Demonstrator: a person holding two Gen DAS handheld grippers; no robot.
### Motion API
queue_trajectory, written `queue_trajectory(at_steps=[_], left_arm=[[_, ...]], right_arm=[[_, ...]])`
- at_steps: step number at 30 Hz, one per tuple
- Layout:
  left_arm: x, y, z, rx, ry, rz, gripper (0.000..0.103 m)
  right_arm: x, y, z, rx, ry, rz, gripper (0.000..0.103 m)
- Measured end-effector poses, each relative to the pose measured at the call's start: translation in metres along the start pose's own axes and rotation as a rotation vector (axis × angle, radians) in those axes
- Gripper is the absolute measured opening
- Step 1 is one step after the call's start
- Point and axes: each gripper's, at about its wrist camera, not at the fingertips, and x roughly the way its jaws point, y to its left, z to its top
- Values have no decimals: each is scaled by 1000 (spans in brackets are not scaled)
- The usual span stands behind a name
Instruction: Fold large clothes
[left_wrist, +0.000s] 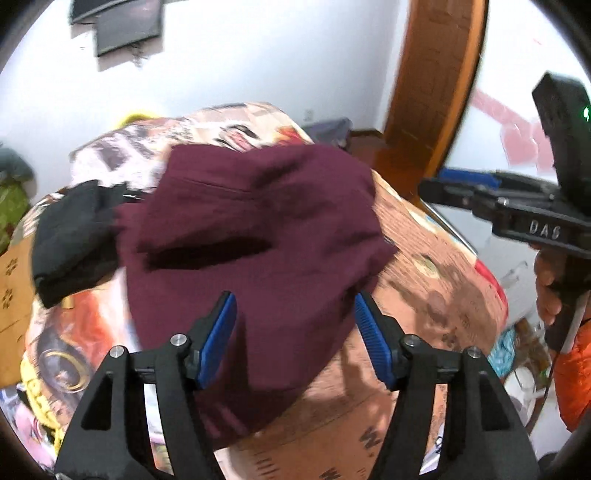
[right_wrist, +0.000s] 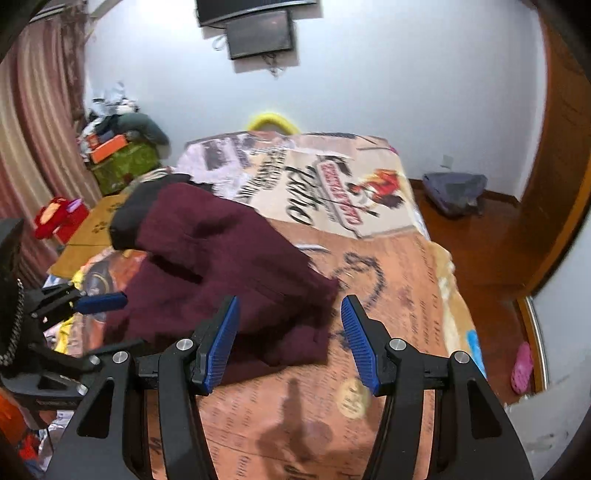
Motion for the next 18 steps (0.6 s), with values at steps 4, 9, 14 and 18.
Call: queue_trajectory(at_steps=[4, 9, 14, 18], left_arm=[[-22, 43, 10, -72, -59, 83, 72], [-5, 84, -1, -146, -17, 168, 72], [30, 100, -31, -176, 100, 192, 72], [49, 102, -55, -177, 115, 170, 77]], right_arm=[[16, 22, 14, -27, 4, 73, 58], [46, 39, 20, -20, 48, 123, 66], [75, 25, 10, 10, 132, 72, 66], [84, -2, -7, 54, 177, 67, 67]])
